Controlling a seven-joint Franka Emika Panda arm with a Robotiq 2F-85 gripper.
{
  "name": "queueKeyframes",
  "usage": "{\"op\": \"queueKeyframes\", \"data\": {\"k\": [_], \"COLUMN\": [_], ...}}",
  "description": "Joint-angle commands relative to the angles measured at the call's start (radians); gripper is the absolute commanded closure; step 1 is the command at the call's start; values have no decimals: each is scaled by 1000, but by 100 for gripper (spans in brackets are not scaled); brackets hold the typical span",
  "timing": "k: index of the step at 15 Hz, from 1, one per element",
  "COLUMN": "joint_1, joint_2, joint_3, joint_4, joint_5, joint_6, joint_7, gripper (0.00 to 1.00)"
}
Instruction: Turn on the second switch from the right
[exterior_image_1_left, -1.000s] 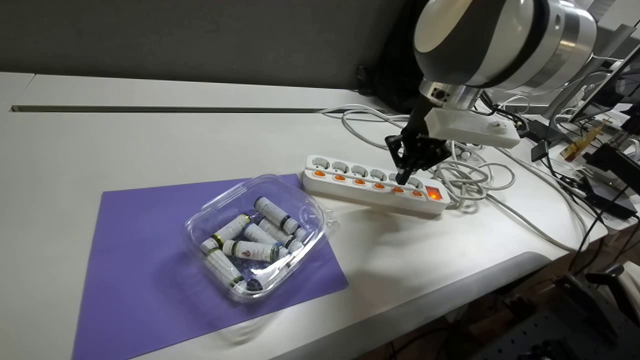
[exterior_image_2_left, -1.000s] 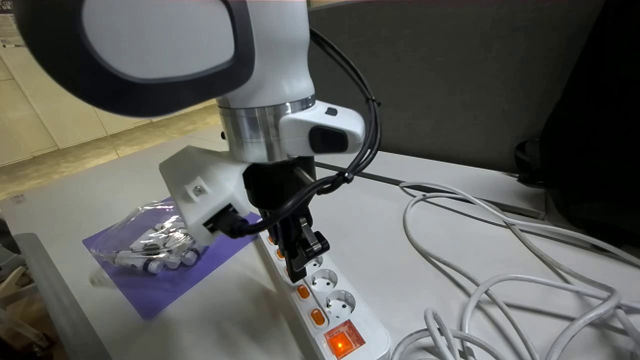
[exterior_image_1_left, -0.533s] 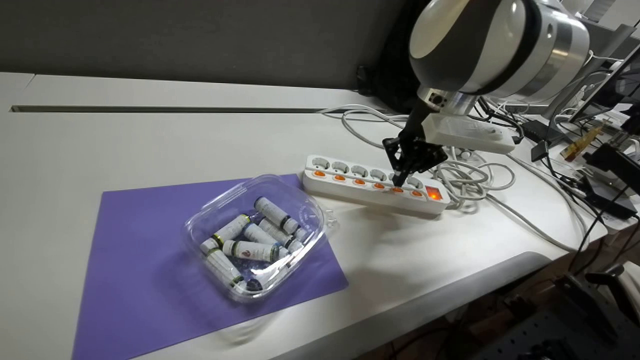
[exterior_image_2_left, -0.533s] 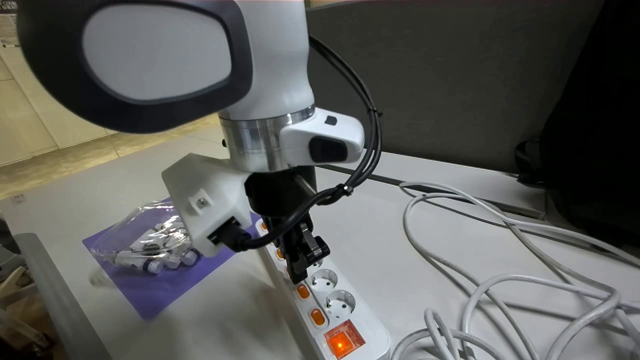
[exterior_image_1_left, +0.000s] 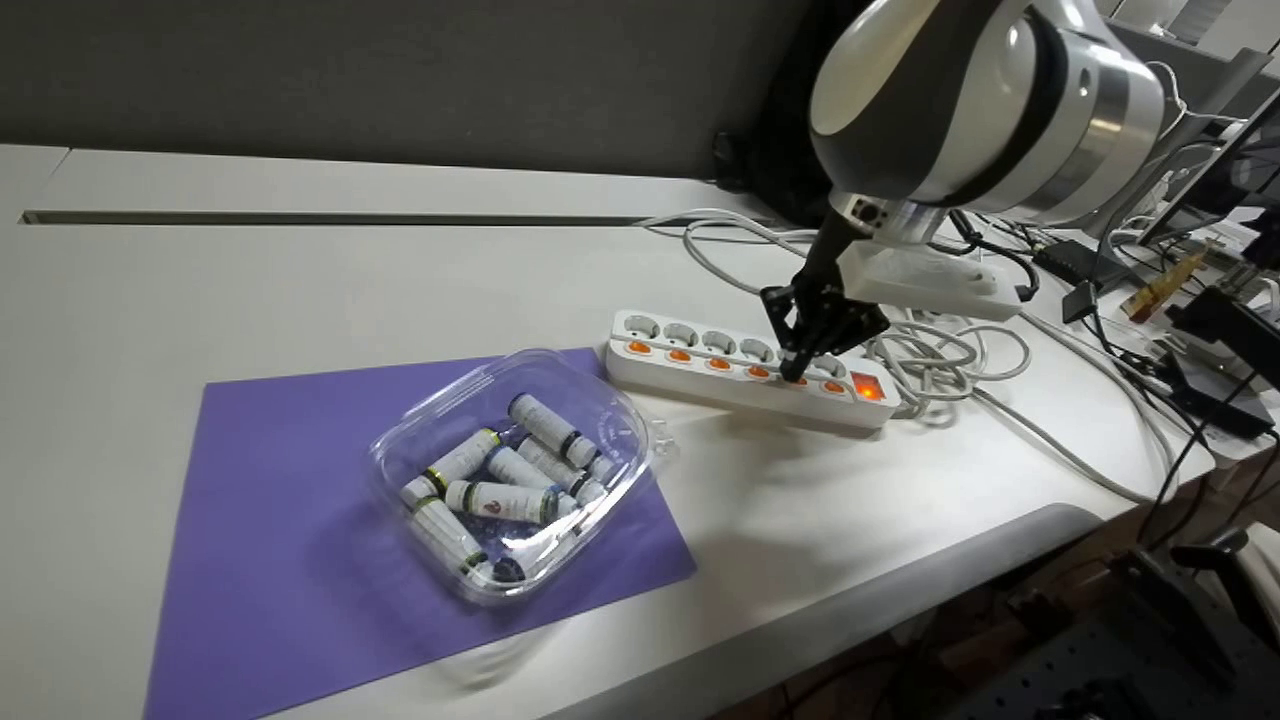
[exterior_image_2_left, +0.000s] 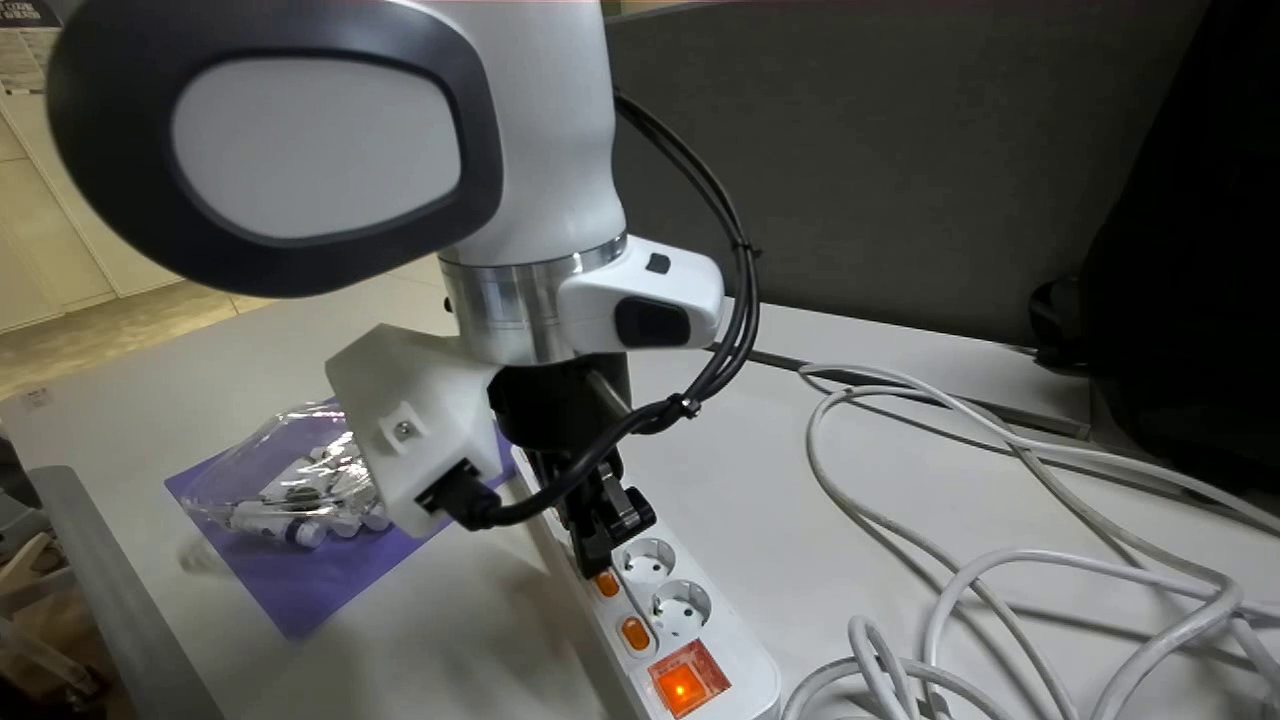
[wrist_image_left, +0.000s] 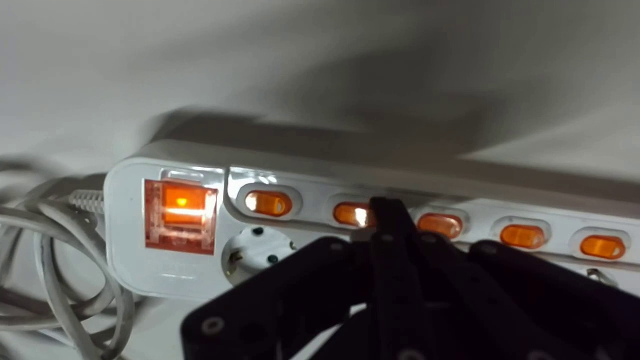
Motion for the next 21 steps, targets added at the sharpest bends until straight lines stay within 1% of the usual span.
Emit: {"op": "queueKeyframes", "data": {"k": [1, 7, 12, 15, 18, 21], "joint_1": [-16, -12, 8, 31, 46, 51], "joint_2": [5, 21, 56, 89, 116, 109], "joint_3": [11, 4, -20, -47, -58, -56], "joint_4": [-2, 3, 13, 17, 22, 24], "joint_5": [16, 13, -11, -31, -21, -6], "joint_6": [12, 12, 38, 93, 134, 104], "joint_7": [-2, 5, 29, 55, 80, 106], "gripper": [100, 100, 100, 100, 100, 100]}}
